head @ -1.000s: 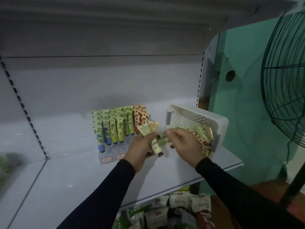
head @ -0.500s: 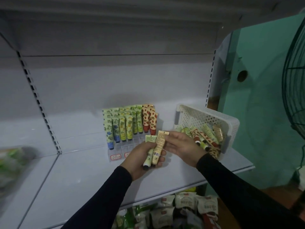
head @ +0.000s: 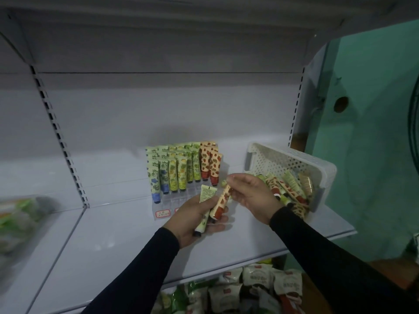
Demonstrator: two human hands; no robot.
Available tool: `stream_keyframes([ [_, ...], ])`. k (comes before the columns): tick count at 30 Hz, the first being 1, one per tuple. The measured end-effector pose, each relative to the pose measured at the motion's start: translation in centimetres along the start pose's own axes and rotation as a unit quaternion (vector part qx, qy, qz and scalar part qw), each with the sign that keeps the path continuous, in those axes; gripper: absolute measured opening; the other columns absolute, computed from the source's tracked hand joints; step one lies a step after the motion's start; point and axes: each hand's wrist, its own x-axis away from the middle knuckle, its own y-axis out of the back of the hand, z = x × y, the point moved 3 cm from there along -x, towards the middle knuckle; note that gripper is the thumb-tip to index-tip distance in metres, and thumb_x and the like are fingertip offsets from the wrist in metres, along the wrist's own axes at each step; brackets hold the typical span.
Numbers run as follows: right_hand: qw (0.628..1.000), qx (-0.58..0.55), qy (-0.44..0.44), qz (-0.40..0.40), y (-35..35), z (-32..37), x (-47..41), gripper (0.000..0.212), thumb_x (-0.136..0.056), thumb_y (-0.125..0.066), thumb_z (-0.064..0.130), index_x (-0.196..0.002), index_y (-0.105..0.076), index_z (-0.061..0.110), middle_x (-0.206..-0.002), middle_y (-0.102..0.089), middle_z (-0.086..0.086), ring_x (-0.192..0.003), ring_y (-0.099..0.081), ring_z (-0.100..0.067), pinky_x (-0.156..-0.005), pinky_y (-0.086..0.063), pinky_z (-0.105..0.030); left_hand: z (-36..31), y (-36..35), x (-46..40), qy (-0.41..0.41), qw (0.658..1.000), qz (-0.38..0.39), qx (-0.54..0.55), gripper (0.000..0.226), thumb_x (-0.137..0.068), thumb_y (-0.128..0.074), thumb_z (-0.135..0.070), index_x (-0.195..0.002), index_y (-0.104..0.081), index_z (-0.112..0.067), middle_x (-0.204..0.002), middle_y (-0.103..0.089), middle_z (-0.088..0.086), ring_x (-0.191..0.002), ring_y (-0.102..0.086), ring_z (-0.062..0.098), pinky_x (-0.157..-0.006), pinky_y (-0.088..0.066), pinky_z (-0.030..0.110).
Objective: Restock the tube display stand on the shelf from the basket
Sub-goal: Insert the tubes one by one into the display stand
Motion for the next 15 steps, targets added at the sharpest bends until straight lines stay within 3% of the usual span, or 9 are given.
stream_keyframes([
  [3, 0.993, 0.088, 0.039, -0.075, -0.2, 0.3, -0.5, 0.036, -0.075, -0.08, 0.025, -0.098, -0.065, 0.001, -0.068, -0.065, -0.001, -0.057, -0.053, -0.012, -0.053, -0.048, -0.021, 0.0, 0.1, 0.2, -0.021, 0.997, -0.018, -0.072, 0.034, -0.094, -0.061, -0.034, -0.119, -0.06, -0.011, -0.102, -0.073, 0.01, -0.079, -0.071, 0.019, -0.047, -0.046, 0.023],
  [5, 0.992, 0.095, 0.042, -0.079, -0.4, 0.3, -0.8, 0.029, -0.08, -0.077, 0.023, -0.096, -0.066, 0.002, -0.067, -0.065, 0.0, -0.054, -0.053, -0.01, -0.051, -0.048, -0.019, 0.1, 0.3, 0.2, -0.035, 0.996, -0.03, -0.078, 0.035, -0.092, -0.064, -0.032, -0.12, -0.059, -0.011, -0.106, -0.073, 0.01, -0.079, -0.071, 0.018, -0.045, -0.043, 0.021],
  [9, 1.0, 0.026, -0.011, -0.009, -0.2, 0.1, -1.4, 0.023, -0.089, -0.065, 0.01, -0.108, -0.064, -0.003, -0.089, -0.064, -0.015, -0.07, -0.059, -0.015, -0.064, -0.054, -0.022, 0.2, 1.2, 0.0, -0.036, 0.996, -0.035, -0.071, 0.029, -0.096, -0.058, -0.031, -0.12, -0.06, -0.013, -0.11, -0.073, 0.01, -0.081, -0.071, 0.017, -0.043, -0.039, 0.019],
  [12, 0.997, 0.066, -0.031, 0.016, 0.1, 0.3, -1.7, 0.023, -0.089, -0.064, 0.007, -0.109, -0.065, -0.005, -0.097, -0.065, -0.021, -0.079, -0.063, -0.019, -0.072, -0.058, -0.022, 0.3, 1.9, 0.0, -0.042, 0.994, -0.038, -0.097, 0.028, -0.097, -0.057, -0.032, -0.118, -0.061, -0.015, -0.106, -0.074, 0.005, -0.086, -0.071, 0.017, -0.045, -0.039, 0.02],
  [15, 0.993, 0.118, -0.009, 0.015, -0.3, 1.4, -2.1, 0.022, -0.088, -0.066, 0.009, -0.106, -0.067, -0.002, -0.104, -0.07, -0.021, -0.086, -0.068, -0.022, -0.078, -0.059, -0.024, 0.3, 3.0, 0.0, -0.073, 0.982, -0.09, -0.148, 0.022, -0.099, -0.055, -0.034, -0.112, -0.062, -0.017, -0.092, -0.076, -0.002, -0.08, -0.072, 0.018, -0.045, -0.042, 0.024],
])
